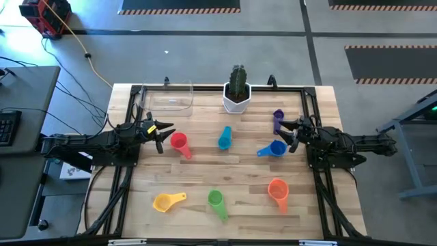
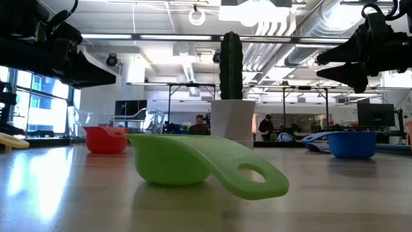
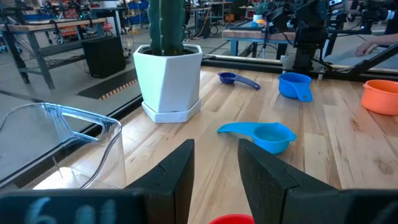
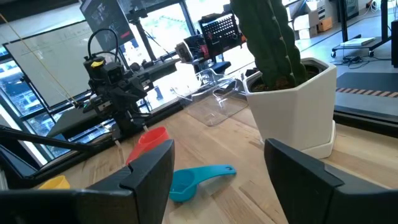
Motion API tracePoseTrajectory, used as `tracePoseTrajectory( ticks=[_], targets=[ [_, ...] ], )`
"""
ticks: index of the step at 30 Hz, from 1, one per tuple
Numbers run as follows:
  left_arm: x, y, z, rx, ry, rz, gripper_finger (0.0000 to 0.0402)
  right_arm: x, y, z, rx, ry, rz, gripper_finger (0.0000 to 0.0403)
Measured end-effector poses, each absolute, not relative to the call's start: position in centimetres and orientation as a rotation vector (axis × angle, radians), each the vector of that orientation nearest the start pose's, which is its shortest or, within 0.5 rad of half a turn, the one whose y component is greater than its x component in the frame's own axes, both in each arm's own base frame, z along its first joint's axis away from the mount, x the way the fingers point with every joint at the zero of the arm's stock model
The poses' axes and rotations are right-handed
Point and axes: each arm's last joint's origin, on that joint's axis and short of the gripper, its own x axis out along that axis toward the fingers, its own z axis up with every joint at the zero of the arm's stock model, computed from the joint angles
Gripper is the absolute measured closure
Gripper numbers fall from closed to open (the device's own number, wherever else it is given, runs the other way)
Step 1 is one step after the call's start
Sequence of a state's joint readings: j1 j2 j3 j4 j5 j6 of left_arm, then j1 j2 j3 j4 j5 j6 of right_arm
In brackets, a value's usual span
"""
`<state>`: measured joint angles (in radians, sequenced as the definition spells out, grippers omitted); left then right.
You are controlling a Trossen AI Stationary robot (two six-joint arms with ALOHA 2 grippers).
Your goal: Nest measuring cups in basket
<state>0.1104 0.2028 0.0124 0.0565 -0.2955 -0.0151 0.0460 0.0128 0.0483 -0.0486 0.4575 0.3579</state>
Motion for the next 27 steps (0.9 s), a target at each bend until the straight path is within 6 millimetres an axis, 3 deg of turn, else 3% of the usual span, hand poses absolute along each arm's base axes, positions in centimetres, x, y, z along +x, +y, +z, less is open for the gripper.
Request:
tracePoseTrajectory(
  ticks=[22,27],
  targets=[
    [10.63,2.03,15.65,-0.002,0.131,0.406,0.0287,9.3,-0.84,17.49,0.352,-0.067,-0.403,0.0162],
    [10.63,2.04,15.63,-0.002,0.133,0.412,0.0287,9.27,-0.92,17.54,0.432,-0.094,-0.43,0.0162]
  ],
)
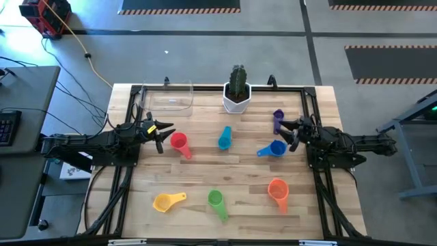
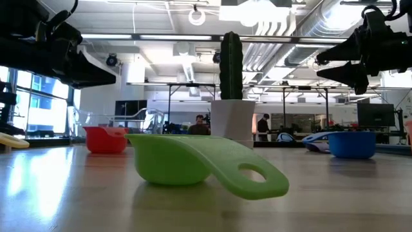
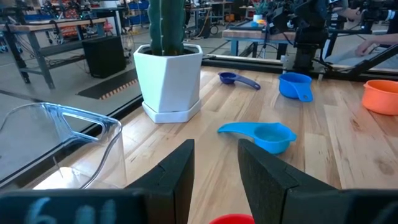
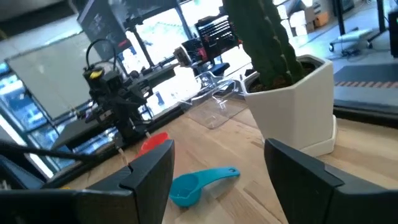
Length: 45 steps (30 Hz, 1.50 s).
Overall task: Nest measuring cups in basket
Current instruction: Move the orange measuring cup to the middle of the table
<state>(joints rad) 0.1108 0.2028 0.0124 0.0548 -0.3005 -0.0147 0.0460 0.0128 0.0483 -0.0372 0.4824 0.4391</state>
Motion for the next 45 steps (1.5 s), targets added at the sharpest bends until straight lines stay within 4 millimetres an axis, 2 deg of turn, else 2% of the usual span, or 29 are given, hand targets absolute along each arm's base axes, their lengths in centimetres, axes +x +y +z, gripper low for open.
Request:
tracePoseTrajectory(
  ticks=[8,11,14,20,28,32,36,45],
  targets=[
    [10.6,2.1,15.6,-0.001,0.133,0.419,0.0287,9.2,-1.0,17.6,0.566,-0.143,-0.473,0.0162],
    [10.6,2.1,15.6,0.0,0.132,0.428,0.0287,9.1,-1.2,17.9,0.626,-0.21,-0.511,0.0162],
    [10.6,2.1,15.7,0.0,0.131,0.443,0.0287,9.0,-1.2,18.8,0.615,-0.291,-0.508,0.0162],
    [10.6,2.1,15.7,-0.059,0.117,0.448,0.0287,8.3,-1.2,21.6,0.633,-0.491,-0.437,0.0162],
    [10.6,2.1,15.7,-0.101,0.107,0.451,0.0287,6.1,-1.2,26.9,0.53,-0.578,-0.367,0.0162],
    [10.6,2.1,15.7,-0.121,0.102,0.452,0.0287,5.3,-1.2,29.3,0.554,-0.491,-0.37,0.0162],
    [10.6,2.1,15.7,-0.138,0.098,0.453,0.0287,5.5,-1.2,31.2,0.62,-0.336,-0.396,0.0162],
    [10.6,2.1,15.7,-0.191,0.086,0.455,0.0287,8.5,-0.6,34.0,0.84,0.116,-0.413,0.0162]
  ],
)
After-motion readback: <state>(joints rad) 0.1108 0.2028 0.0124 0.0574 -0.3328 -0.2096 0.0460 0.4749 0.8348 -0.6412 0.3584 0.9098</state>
